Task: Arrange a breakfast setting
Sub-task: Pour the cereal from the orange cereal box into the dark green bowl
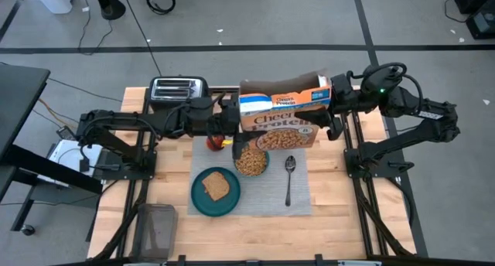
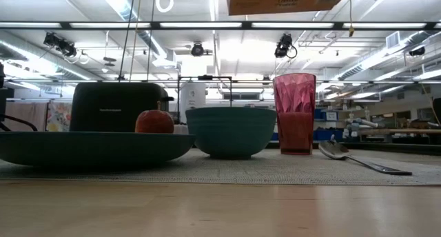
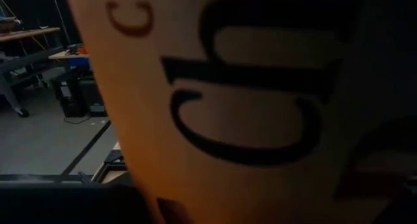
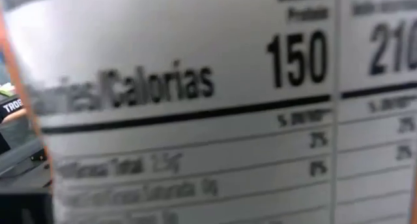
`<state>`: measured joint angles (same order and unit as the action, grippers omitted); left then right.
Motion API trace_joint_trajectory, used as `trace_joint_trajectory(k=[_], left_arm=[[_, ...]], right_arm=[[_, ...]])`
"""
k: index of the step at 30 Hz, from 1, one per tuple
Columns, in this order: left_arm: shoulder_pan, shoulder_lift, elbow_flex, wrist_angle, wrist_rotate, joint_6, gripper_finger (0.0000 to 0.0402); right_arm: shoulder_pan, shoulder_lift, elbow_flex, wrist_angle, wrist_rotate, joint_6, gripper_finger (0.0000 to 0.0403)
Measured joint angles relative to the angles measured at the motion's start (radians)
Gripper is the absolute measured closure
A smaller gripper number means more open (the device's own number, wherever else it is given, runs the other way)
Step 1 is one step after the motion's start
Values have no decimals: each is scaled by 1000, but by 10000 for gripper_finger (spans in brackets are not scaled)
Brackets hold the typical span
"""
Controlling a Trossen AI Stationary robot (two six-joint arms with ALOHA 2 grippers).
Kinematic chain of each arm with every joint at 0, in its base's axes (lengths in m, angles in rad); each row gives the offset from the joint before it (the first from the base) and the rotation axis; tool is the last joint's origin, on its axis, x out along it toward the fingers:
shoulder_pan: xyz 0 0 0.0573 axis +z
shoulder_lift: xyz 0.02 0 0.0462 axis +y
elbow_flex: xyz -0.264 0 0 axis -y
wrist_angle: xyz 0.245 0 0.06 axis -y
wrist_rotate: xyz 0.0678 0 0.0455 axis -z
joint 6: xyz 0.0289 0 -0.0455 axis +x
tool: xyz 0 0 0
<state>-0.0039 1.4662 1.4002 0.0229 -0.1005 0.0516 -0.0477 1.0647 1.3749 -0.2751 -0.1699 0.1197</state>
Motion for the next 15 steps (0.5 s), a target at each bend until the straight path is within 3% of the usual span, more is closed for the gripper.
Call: trace_joint_trajectory(k=[8,15], left_arm=[[22,-1,0,22,-21,-60,143],[27,-94,4,-35,-59,-66,92]], right_arm=[[-2,-7,-2,-8,43,6,222],[-1,-59,-6,-78,128,-30,222]])
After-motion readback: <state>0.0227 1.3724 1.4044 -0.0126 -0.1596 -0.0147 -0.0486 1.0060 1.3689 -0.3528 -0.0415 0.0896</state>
